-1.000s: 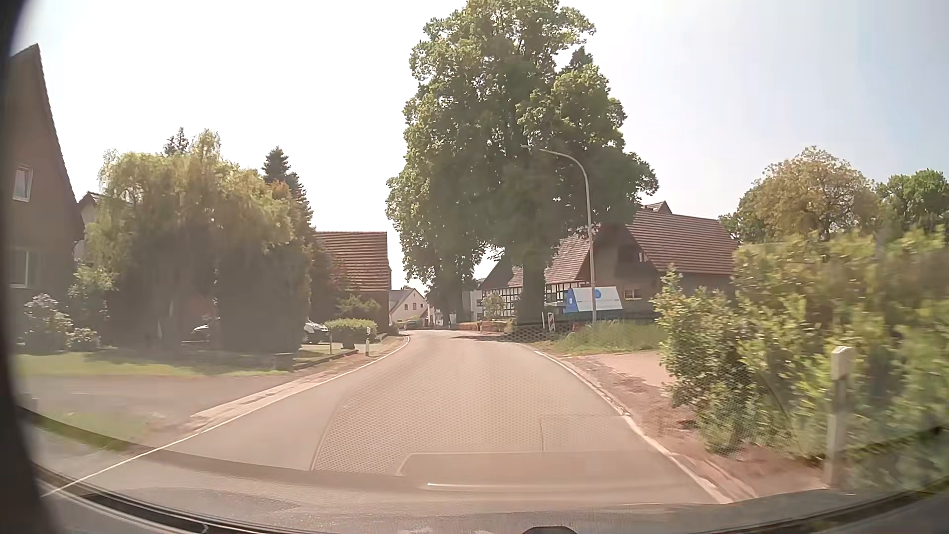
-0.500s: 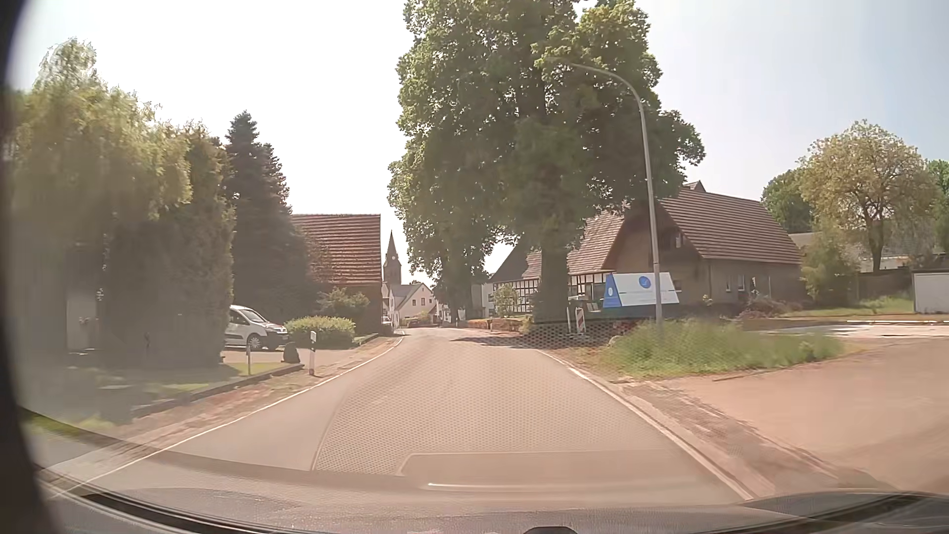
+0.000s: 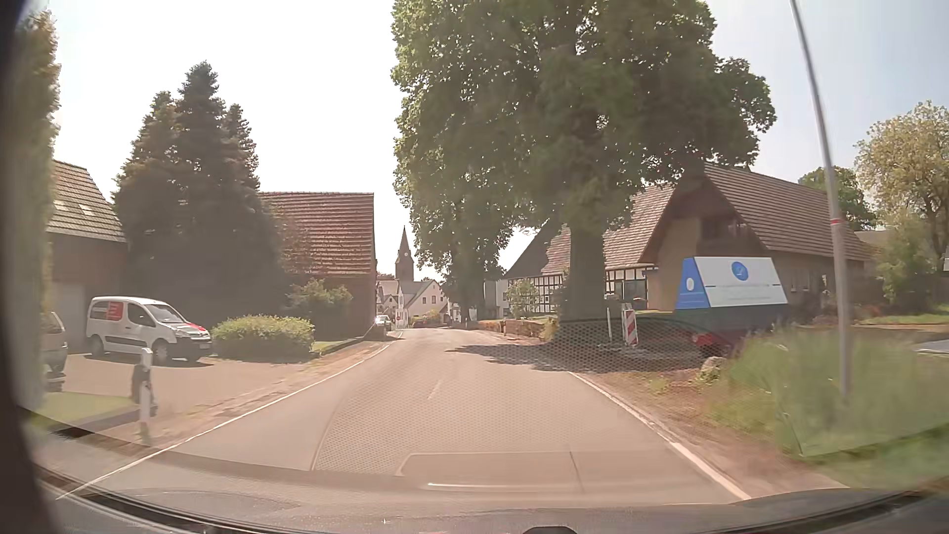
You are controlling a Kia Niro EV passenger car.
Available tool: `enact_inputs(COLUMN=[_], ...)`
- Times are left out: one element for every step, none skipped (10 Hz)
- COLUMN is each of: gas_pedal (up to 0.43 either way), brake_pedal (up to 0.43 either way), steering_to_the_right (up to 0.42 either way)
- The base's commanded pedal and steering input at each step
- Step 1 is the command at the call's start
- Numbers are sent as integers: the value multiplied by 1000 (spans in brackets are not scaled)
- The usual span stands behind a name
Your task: Follow the waypoints while adhering to traffic rules and regulations
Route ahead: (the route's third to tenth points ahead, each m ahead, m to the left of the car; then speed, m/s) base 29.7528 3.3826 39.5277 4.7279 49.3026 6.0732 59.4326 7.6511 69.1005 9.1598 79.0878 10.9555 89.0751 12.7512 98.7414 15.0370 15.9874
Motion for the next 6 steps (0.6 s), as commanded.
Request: enact_inputs(gas_pedal=[130, 130, 130, 138, 138, 138], brake_pedal=[0, 0, 0, 0, 0, 0], steering_to_the_right=[-18, -18, -19, -20, -21, -21])
